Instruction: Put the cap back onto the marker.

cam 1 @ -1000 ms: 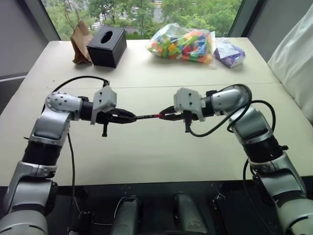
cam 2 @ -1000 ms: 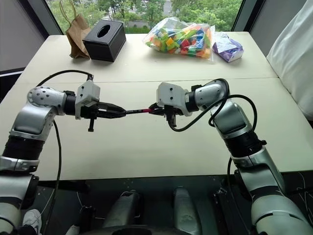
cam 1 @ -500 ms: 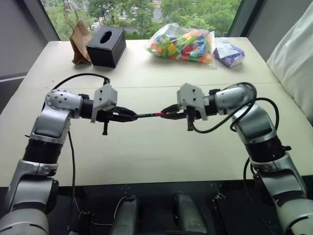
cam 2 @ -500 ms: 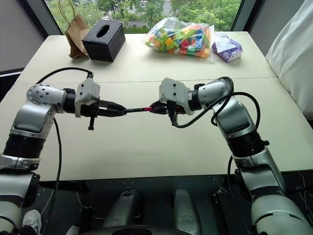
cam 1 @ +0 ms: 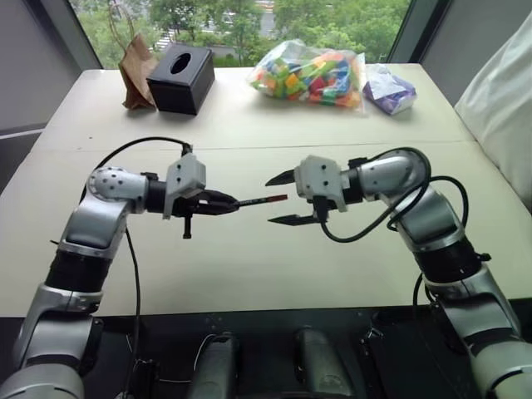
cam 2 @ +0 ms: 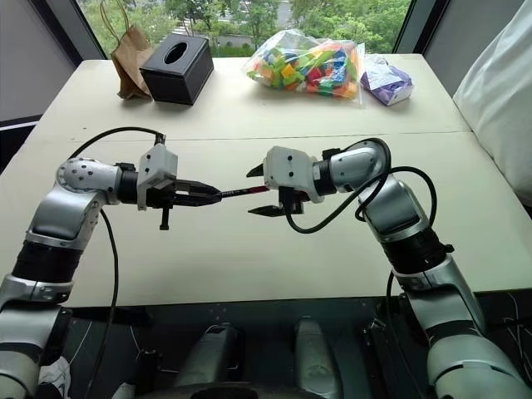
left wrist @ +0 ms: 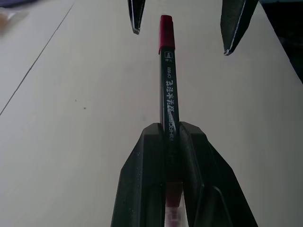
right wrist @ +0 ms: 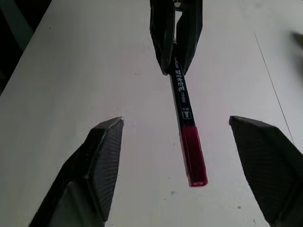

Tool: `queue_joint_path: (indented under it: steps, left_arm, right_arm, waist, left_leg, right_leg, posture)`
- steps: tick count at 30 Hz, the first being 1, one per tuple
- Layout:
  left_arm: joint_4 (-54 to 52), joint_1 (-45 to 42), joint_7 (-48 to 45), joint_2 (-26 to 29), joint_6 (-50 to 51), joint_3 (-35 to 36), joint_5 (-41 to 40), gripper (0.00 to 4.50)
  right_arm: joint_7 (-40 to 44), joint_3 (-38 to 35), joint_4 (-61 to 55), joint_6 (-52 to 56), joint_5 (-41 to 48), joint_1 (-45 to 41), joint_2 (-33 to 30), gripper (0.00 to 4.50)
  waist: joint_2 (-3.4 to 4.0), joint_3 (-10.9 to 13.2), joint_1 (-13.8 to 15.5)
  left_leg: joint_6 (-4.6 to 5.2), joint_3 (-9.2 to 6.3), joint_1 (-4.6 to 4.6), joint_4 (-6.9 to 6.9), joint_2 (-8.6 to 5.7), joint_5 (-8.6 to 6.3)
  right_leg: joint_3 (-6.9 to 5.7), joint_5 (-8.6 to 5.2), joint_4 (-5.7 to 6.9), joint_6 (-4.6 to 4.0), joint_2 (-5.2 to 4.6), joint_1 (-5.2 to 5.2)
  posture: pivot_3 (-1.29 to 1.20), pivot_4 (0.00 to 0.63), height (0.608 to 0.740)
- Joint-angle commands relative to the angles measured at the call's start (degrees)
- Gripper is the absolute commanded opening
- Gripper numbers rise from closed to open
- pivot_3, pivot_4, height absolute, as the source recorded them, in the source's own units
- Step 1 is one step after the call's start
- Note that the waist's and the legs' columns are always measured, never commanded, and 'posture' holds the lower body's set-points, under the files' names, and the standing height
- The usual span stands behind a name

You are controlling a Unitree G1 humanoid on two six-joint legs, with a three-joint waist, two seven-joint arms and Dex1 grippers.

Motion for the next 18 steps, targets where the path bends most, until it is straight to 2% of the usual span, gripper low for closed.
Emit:
queue_joint_path:
  steps: [1,8,12,18]
  left_arm:
    - [-4.4,3.1,4.5,2.3,3.4,4.6,-1.2,0.00]
    - [-11.8,9.3,21.5,0.6,15.3,12.3,-1.5,0.00]
    - [-20.0,12.4,35.1,-4.5,29.9,20.3,-4.5,0.00]
    - [-29.0,17.3,48.0,-9.8,44.9,27.6,-5.9,0.00]
  right_arm:
    - [-2.1,-3.5,-2.0,-0.2,1.2,0.9,-1.5,3.95]
    - [-6.6,-6.8,-4.8,2.1,3.5,3.5,-1.4,3.95]
    - [-9.0,-8.4,-7.0,4.6,5.8,4.8,-0.8,3.95]
    - [-11.8,-11.5,-9.3,9.7,11.3,4.2,0.4,3.95]
  waist:
    - [0.00,0.0,-0.1]
    - [0.00,0.0,0.2]
    - [-0.02,0.0,0.2]
    - [-0.04,0.0,0.2]
  left_leg:
    - [0.00,0.00,0.00,-0.01,0.00,0.00]
    - [0.00,-0.12,0.02,-0.01,0.02,0.00]
    - [0.00,-0.15,0.02,-0.01,0.03,0.00]
    - [0.00,-0.18,0.04,-0.01,0.02,0.00]
  right_leg:
    - [0.00,0.00,0.00,0.00,0.01,0.00]
    - [0.02,0.00,0.00,0.00,-0.03,0.01]
    - [0.02,0.00,0.00,0.00,-0.03,0.01]
    - [0.01,0.01,0.01,0.01,-0.03,0.02]
  posture:
    - [0.00,0.150,0.740]
    - [0.00,0.150,0.740]
    - [0.00,0.150,0.740]
    - [0.00,0.150,0.740]
